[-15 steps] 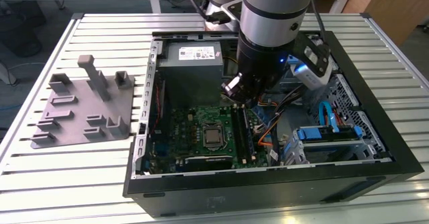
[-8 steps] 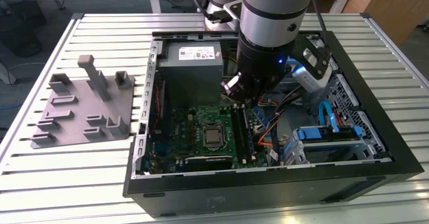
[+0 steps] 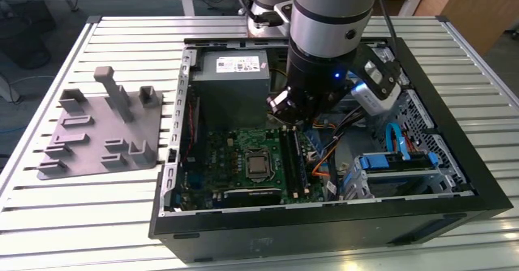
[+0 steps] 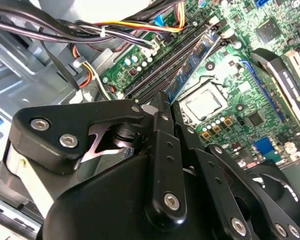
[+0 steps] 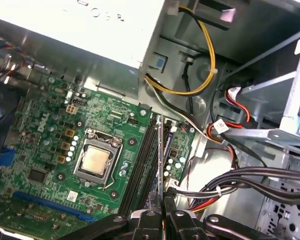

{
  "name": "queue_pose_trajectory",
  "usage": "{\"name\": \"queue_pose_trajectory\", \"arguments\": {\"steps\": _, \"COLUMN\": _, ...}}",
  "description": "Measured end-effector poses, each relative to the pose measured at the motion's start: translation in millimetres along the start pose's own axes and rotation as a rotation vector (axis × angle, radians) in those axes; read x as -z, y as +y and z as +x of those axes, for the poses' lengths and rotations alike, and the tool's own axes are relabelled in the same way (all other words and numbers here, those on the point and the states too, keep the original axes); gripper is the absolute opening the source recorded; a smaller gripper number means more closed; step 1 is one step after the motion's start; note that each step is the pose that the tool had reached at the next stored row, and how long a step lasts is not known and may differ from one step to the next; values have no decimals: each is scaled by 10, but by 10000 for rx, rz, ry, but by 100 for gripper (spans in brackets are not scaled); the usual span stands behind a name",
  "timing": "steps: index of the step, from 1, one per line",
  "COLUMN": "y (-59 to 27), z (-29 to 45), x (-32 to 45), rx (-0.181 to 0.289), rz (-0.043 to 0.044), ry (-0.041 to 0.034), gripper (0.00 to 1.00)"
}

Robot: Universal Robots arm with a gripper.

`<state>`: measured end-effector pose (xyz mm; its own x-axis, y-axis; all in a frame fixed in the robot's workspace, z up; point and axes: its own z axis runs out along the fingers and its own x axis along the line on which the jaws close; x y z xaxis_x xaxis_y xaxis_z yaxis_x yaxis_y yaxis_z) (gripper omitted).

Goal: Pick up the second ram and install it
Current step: 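Insert the second ram into the second slot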

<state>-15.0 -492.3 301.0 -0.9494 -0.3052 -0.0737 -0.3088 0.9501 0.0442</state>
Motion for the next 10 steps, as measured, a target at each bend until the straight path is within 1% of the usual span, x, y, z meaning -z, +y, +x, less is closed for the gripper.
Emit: {"name": "queue_pose_trajectory", "arguments": {"steps": 10, "y": -1, "z": 1, "x": -8, "rx": -964, "rz": 71, "ry": -42, "gripper": 14}}
